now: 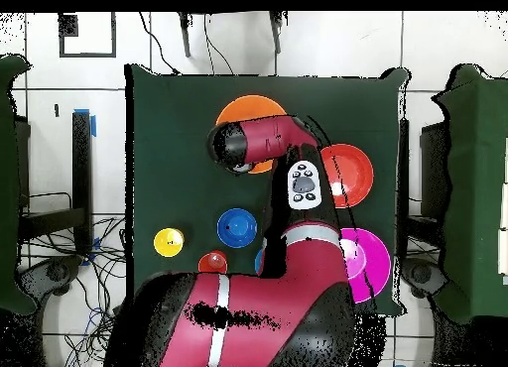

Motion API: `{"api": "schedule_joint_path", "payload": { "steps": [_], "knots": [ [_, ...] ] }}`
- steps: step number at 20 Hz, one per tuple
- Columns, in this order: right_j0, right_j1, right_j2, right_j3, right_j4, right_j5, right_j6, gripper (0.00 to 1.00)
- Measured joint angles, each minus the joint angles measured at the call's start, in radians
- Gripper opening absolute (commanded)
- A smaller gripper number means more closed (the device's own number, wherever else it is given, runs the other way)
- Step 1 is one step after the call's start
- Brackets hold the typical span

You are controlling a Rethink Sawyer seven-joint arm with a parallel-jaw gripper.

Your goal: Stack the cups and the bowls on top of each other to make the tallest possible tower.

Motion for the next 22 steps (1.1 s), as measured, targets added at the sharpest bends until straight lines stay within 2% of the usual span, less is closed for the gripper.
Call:
{"api": "schedule_joint_path", "payload": {
  "steps": [6,13,18,22],
  "knots": [
    [0.000,-0.028,0.008,0.003,0.000,0.032,0.000,1.00],
    [0.000,-0.090,0.013,0.050,0.003,0.038,0.000,1.00],
    [0.004,-0.155,0.014,0.126,0.008,0.038,0.000,1.00],
    [0.012,-0.233,0.015,0.223,0.015,0.038,0.000,1.00]
  ]
}}
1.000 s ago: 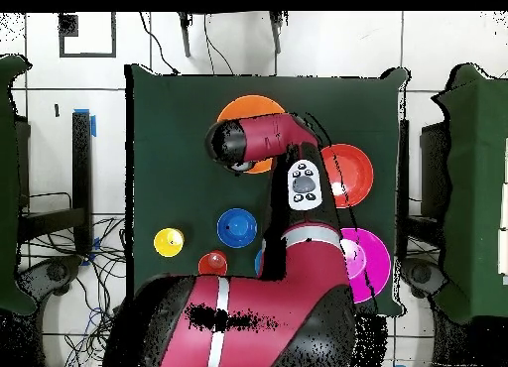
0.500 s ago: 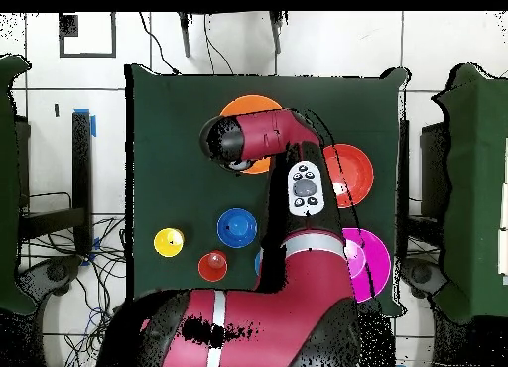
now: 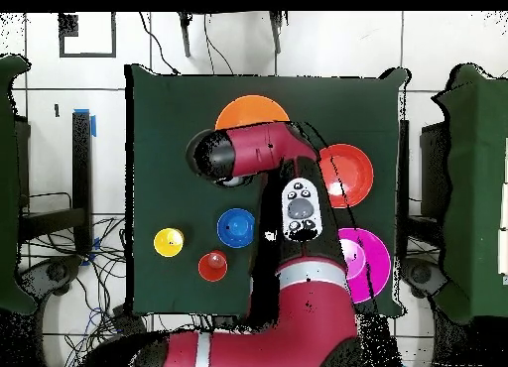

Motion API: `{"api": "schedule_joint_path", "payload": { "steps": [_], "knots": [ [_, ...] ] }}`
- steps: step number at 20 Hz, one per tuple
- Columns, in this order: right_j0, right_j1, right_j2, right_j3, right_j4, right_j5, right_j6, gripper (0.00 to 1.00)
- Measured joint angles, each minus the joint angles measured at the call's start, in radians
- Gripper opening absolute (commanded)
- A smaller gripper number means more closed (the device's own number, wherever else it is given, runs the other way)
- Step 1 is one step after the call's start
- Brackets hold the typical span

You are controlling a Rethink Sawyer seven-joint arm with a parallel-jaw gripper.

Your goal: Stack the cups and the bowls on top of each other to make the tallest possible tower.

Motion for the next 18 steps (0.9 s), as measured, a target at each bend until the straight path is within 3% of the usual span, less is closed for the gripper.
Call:
{"api": "schedule_joint_path", "payload": {
  "steps": [8,14,18],
  "knots": [
    [0.022,-0.098,0.001,0.147,0.002,0.000,0.000,1.00],
    [0.038,-0.111,0.001,0.225,0.002,-0.022,0.000,1.00],
    [0.039,-0.104,0.001,0.292,-0.004,-0.105,0.000,1.00]
  ]
}}
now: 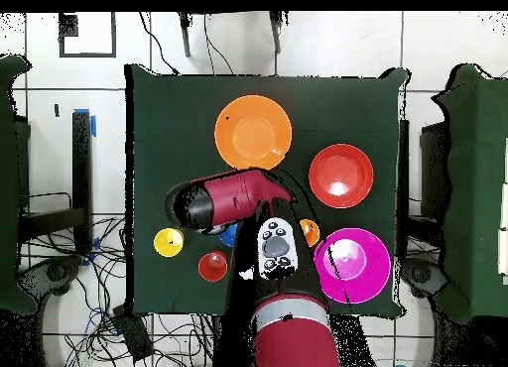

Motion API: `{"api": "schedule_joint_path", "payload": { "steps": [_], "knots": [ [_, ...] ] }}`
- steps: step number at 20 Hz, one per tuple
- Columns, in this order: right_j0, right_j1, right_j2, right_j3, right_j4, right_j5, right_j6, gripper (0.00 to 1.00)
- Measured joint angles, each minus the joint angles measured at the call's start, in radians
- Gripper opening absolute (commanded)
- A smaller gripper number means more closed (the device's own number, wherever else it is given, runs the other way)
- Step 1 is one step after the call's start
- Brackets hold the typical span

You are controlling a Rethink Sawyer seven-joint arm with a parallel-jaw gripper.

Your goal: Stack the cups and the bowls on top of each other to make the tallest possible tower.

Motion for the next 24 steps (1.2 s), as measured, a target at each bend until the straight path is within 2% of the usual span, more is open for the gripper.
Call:
{"api": "schedule_joint_path", "payload": {
  "steps": [12,20,24],
  "knots": [
    [0.017,0.010,-0.008,0.110,-0.012,-0.178,0.000,1.00],
    [0.014,0.046,-0.025,0.117,-0.034,-0.194,0.000,1.00],
    [0.001,0.049,-0.031,0.117,-0.081,-0.194,0.000,1.00]
  ]
}}
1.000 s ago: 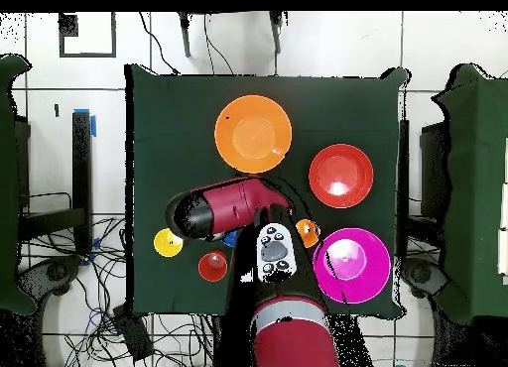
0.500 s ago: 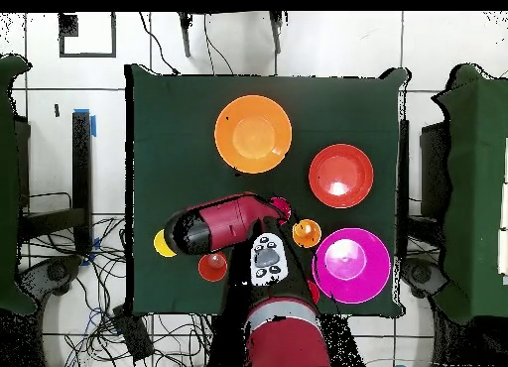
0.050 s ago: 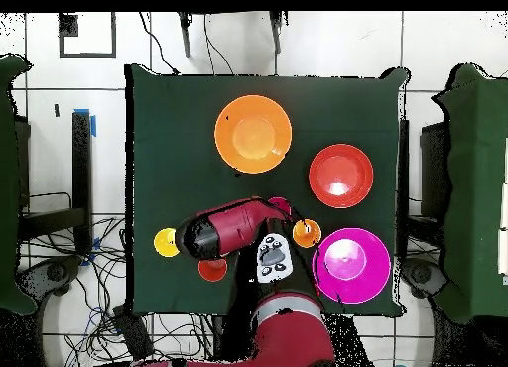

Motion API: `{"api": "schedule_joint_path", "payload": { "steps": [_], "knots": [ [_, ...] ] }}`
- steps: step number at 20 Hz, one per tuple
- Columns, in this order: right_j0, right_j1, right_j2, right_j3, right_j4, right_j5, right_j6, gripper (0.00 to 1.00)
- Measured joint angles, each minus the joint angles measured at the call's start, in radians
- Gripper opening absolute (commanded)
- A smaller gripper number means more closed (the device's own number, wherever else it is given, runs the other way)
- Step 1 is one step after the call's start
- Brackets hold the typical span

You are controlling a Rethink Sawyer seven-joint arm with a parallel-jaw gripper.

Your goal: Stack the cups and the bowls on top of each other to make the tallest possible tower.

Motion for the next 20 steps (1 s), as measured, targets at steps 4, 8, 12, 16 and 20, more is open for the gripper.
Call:
{"api": "schedule_joint_path", "payload": {
  "steps": [4,8,12,16,20],
  "knots": [
    [-0.033,-0.008,0.000,0.000,-0.033,0.000,0.000,1.00],
    [-0.065,-0.016,0.000,0.000,-0.047,0.000,0.000,1.00],
    [-0.084,-0.023,0.000,0.000,-0.055,0.000,0.000,1.00],
    [-0.094,-0.032,0.001,0.000,-0.056,0.000,0.000,1.00],
    [-0.104,-0.032,0.003,0.000,-0.056,0.004,0.000,1.00]
  ]
}}
